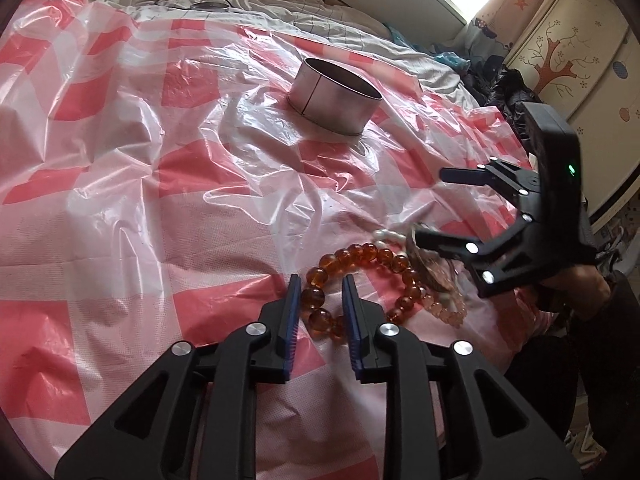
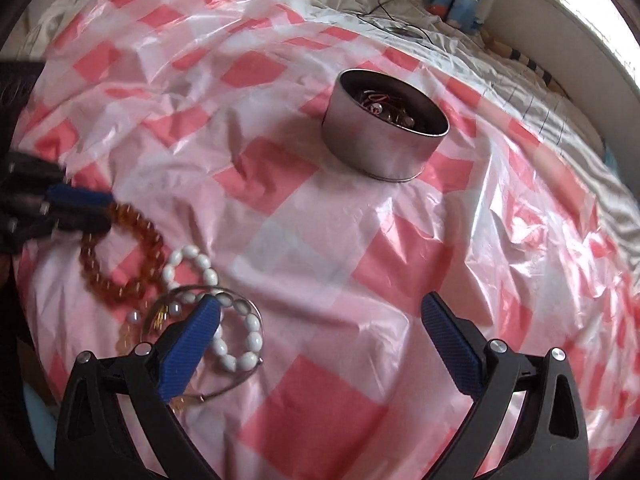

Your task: Organize jewelry

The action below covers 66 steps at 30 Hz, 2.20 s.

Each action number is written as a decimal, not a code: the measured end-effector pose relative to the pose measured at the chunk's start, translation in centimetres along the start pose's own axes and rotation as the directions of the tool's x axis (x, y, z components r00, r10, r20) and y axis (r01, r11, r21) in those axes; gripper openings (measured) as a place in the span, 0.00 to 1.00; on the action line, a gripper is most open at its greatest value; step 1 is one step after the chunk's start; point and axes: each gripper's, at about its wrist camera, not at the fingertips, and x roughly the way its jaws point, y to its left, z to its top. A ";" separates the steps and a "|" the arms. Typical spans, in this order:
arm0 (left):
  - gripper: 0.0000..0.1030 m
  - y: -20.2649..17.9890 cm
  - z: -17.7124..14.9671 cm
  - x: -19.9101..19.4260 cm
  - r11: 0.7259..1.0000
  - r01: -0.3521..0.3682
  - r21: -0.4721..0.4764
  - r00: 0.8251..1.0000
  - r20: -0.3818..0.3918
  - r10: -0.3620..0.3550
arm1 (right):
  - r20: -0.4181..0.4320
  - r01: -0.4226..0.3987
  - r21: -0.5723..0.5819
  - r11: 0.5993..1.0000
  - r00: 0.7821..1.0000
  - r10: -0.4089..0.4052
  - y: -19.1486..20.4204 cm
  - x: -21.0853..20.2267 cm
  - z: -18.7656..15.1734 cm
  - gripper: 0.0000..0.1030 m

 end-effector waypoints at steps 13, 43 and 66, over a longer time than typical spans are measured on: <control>0.51 -1.6 0.1 0.1 0.999 0.002 0.039 1.000 0.017 -0.003 | -0.001 -0.196 0.093 0.976 0.981 0.196 -0.6 -2.1 -3.0 0.93; 0.72 -2.1 0.0 1.3 0.995 -0.071 0.065 0.997 0.029 0.069 | -0.105 -0.005 0.258 0.966 0.994 0.033 3.1 -1.1 -2.0 0.24; 0.10 -0.3 1.0 -1.2 0.996 0.036 -0.081 0.996 0.088 -0.029 | 0.413 -0.566 0.562 0.603 0.824 0.388 -2.9 -5.2 -5.5 0.71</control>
